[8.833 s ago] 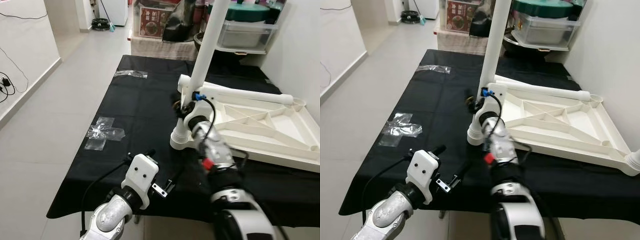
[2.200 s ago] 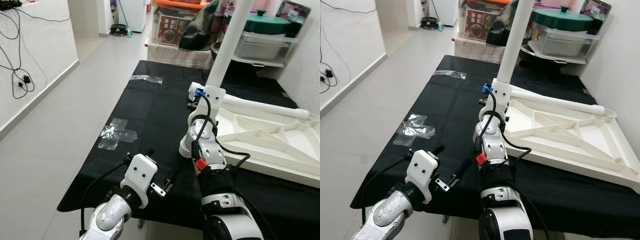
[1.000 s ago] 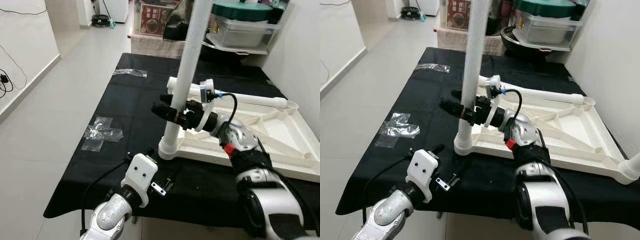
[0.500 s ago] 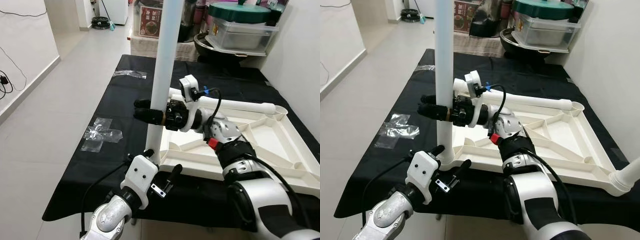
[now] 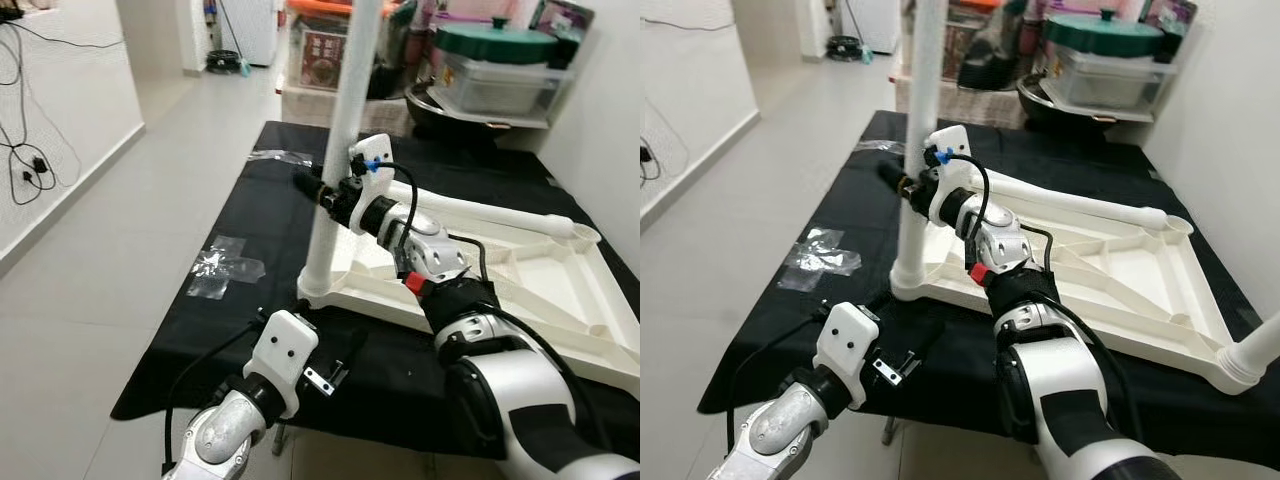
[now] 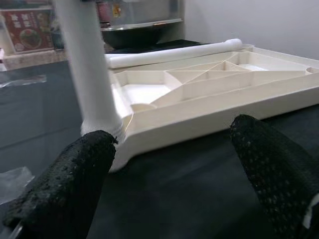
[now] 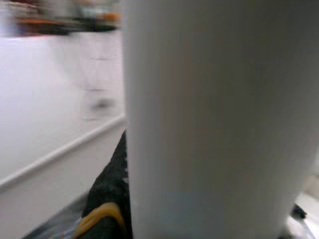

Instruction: Building children table

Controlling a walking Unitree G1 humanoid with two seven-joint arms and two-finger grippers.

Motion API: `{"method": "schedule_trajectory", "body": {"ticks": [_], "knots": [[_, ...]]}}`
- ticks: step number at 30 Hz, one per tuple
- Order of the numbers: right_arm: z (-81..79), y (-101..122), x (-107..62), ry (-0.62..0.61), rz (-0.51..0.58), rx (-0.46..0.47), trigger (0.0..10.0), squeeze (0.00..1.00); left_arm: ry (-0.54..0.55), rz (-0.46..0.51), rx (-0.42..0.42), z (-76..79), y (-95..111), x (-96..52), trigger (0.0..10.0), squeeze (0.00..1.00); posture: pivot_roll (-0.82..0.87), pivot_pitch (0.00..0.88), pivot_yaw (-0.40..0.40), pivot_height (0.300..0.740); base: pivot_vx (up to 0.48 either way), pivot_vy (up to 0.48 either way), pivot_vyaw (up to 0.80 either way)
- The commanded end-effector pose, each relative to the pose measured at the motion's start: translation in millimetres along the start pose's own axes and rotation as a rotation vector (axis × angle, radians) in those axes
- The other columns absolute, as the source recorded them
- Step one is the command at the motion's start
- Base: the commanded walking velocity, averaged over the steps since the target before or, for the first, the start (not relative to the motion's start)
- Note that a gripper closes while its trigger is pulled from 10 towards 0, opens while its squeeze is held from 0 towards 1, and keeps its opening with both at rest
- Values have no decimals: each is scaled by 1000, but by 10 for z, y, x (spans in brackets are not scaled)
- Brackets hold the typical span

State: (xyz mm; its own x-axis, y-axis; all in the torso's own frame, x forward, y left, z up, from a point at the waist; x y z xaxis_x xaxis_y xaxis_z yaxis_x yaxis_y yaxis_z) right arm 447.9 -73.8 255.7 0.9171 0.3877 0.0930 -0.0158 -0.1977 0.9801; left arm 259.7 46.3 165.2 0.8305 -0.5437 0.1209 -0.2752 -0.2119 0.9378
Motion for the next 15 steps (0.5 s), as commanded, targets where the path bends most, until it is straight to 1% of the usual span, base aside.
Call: {"method": "schedule_trajectory", "body": {"ticks": [1,2,3,4,5,6,7,9,10,11,12,14,15], "knots": [[397,-235,-124,-245,-74,-57,0,0,-8,-9,-3,14,-28,-1,10000,0,103,76,-95,740,0,0,0],[397,-235,-124,-245,-74,-57,0,0,-8,-9,-3,14,-28,-1,10000,0,103,76,-95,740,0,0,0],[473,-276,-186,-406,-57,-31,0,0,-10,-7,-4,18,-24,6,10000,0,103,76,-95,740,0,0,0],[491,-321,-257,-532,-40,11,0,0,-10,-6,-4,20,-19,11,10000,0,107,75,-97,740,0,0,0],[482,-362,-307,-608,-31,39,0,0,-9,-6,-4,22,-18,14,10000,0,107,75,-98,740,0,0,0],[482,-362,-307,-608,-31,39,0,0,-9,-6,-4,22,-18,14,10000,0,107,75,-98,740,0,0,0],[454,-391,-345,-664,-17,65,0,0,-8,-7,-3,21,-21,12,10000,0,108,75,-101,740,0,0,0],[454,-391,-345,-664,-17,65,0,0,-8,-7,-3,21,-21,12,10000,0,108,75,-101,740,0,0,0],[420,-409,-351,-681,-11,80,0,0,-6,-9,-2,16,-26,7,10000,0,110,78,-102,740,0,0,0],[420,-409,-351,-681,-11,80,0,0,-6,-9,-2,16,-26,7,10000,0,110,78,-102,740,0,0,0],[410,-409,-356,-714,-1,99,0,0,-4,-12,-1,10,-31,1,10000,0,111,78,-106,740,0,0,0],[442,-360,-379,-789,20,110,0,0,3,-16,-2,2,-39,-8,10000,0,111,78,-106,740,0,0,0],[442,-360,-379,-789,20,110,0,0,3,-16,-2,2,-39,-8,10000,0,111,78,-106,740,0,0,0]]}}
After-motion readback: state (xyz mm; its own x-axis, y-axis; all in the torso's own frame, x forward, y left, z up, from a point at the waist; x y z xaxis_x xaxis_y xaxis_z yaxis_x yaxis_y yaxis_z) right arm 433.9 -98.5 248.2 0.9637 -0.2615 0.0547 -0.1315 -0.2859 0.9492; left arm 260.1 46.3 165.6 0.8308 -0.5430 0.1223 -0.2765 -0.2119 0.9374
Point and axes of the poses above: a point about 5 cm out from each wrist's last joint towards the gripper, its own x axis pointing out of the wrist towards the gripper, its own y axis along the axis of the wrist's last joint, z = x × y, the point moved 4 cm from there along x, pointing out of the wrist towards the gripper, and after that the axes turned 10 degrees about x, right-handed, at the moved point
